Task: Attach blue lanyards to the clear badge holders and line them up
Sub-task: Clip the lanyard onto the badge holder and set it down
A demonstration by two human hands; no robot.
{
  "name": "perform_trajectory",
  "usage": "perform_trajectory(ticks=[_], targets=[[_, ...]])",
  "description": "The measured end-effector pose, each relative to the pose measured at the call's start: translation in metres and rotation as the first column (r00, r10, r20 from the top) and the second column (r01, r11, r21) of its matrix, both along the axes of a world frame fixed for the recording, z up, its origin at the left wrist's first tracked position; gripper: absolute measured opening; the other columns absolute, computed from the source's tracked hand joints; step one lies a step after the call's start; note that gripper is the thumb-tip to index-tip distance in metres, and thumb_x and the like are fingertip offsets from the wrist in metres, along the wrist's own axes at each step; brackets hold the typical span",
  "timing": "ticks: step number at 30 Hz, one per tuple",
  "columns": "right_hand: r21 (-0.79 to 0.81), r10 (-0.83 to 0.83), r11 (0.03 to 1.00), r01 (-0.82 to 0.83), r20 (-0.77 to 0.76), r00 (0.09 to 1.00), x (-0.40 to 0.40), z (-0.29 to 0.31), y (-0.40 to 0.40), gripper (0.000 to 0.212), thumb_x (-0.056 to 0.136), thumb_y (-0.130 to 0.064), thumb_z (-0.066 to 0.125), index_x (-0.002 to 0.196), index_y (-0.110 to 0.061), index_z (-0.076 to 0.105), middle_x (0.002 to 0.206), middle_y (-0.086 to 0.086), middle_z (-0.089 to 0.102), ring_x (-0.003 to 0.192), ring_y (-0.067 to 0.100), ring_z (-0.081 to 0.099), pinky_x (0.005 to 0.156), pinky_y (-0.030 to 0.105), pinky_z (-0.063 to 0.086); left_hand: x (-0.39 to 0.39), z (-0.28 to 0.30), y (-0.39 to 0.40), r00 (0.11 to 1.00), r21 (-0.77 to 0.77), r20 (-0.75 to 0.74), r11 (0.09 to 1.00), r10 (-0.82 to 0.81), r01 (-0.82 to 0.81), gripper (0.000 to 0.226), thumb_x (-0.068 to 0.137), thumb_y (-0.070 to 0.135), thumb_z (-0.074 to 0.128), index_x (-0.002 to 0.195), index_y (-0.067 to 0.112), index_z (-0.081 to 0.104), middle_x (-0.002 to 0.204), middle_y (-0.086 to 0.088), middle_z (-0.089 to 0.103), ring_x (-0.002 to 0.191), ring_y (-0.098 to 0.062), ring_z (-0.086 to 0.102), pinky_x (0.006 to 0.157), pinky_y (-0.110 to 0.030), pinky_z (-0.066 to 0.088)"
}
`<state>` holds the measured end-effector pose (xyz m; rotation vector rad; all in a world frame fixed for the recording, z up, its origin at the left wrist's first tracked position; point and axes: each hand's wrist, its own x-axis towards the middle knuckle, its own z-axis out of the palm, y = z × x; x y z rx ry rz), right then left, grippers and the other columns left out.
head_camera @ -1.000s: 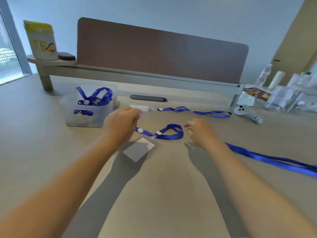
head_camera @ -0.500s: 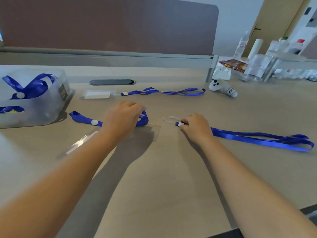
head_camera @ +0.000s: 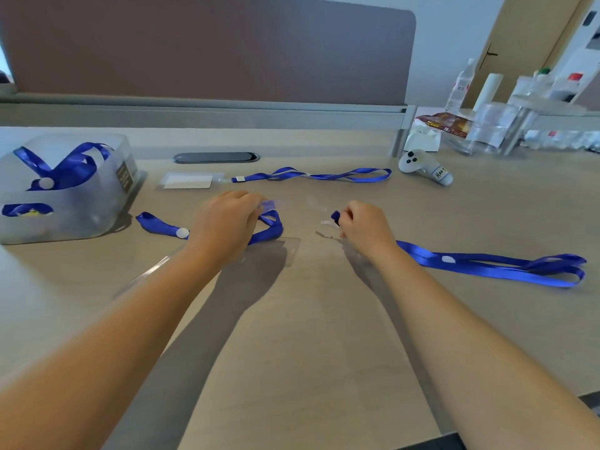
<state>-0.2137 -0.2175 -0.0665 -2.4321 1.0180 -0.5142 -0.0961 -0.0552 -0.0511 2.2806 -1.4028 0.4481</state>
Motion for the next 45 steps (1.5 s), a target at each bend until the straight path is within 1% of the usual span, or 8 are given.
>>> perform_trajectory(ticks=[3,6,12,16,20,28,34,45], targets=[[0.311,-0.026,0.949,-0.05,0.236,0.972,0.004,0.017,0.009,0.029,0.093,-0.002,0.031,0.107,-0.003,0.056,0.099,0.013,0.056,0.056,0.012,0.051,0.051,0.02,0.039,0.001,0.006,0.007,0.999,-0.073,-0.032,0.997,0.02,-0.022,0.029,0.095,0.014,0.037,0.109,0.002,0.06,0.102,-0.019,0.066,0.091,-0.032,0.059,0.075,-0.036,0.044],[0.325,0.0,0.941,-0.093,0.275,0.961,0.01,0.031,0.02,0.038,0.093,0.0,0.029,0.121,-0.006,0.053,0.107,0.013,0.058,0.066,0.011,0.049,0.056,0.019,0.037,0.003,0.013,0.018,0.995,-0.147,-0.081,0.987,0.052,-0.063,0.029,0.095,0.014,0.037,0.107,0.003,0.062,0.099,-0.019,0.068,0.089,-0.033,0.059,0.073,-0.038,0.045],[0.269,0.123,0.941,-0.207,0.3,0.946,0.019,0.042,0.051,0.024,0.086,-0.013,0.061,0.109,-0.007,0.06,0.075,-0.007,0.046,0.075,0.013,0.047,0.07,0.024,0.039,0.01,0.019,0.046,0.989,-0.19,-0.126,0.977,0.073,-0.096,0.029,0.094,0.013,0.039,0.108,0.003,0.061,0.101,-0.019,0.068,0.09,-0.034,0.059,0.074,-0.037,0.046],[0.214,0.164,0.946,-0.244,0.334,0.928,0.027,0.048,0.07,0.007,0.089,-0.013,0.055,0.089,-0.008,0.06,0.065,-0.004,0.051,0.06,0.012,0.047,0.059,0.025,0.039,0.01,0.025,0.061,0.975,-0.226,-0.196,0.963,0.103,-0.147,0.029,0.094,0.011,0.039,0.113,0.006,0.061,0.107,-0.016,0.067,0.092,-0.029,0.059,0.075,-0.03,0.045],[0.166,0.2,0.956,-0.242,0.234,0.951,0.034,0.054,0.083,0.029,0.096,-0.021,0.041,0.08,-0.004,0.059,0.068,0.005,0.061,0.05,0.014,0.051,0.064,0.032,0.048,0.012,0.03,0.069,0.961,-0.224,-0.241,0.956,0.132,-0.188,0.029,0.094,0.011,0.04,0.116,0.006,0.059,0.112,-0.016,0.066,0.097,-0.031,0.059,0.082,-0.034,0.049],[0.384,0.147,0.889,-0.25,0.276,0.95,0.045,0.062,0.093,0.025,0.096,-0.02,0.043,0.084,-0.004,0.059,0.061,0.003,0.052,0.044,0.011,0.051,0.046,0.017,0.05,0.013,0.035,0.065,0.886,-0.249,-0.456,0.942,0.09,-0.224,0.029,0.093,0.015,0.044,0.118,0.008,0.058,0.119,-0.011,0.063,0.09,-0.012,0.046,0.08,-0.025,0.037],[0.531,0.117,0.801,-0.275,0.312,0.943,0.047,0.07,0.104,0.022,0.096,-0.014,0.044,0.083,-0.001,0.057,0.056,0.009,0.053,0.022,0.003,0.048,0.032,0.014,0.047,0.01,0.03,0.054,0.8,-0.279,-0.6,0.936,0.006,-0.216,0.03,0.089,0.014,0.051,0.117,0.007,0.059,0.119,-0.014,0.063,0.1,-0.028,0.059,0.084,-0.04,0.051],[0.711,0.04,0.623,-0.327,0.389,0.92,0.04,0.078,0.108,0.035,0.095,-0.013,0.045,0.063,-0.002,0.054,0.03,-0.002,0.05,0.022,0.005,0.043,0.031,0.011,0.04,0.009,0.024,0.046,0.884,-0.323,-0.468,0.931,0.001,-0.172,0.03,0.09,0.014,0.05,0.118,0.007,0.059,0.112,-0.016,0.066,0.091,-0.025,0.055,0.081,-0.033,0.046]])
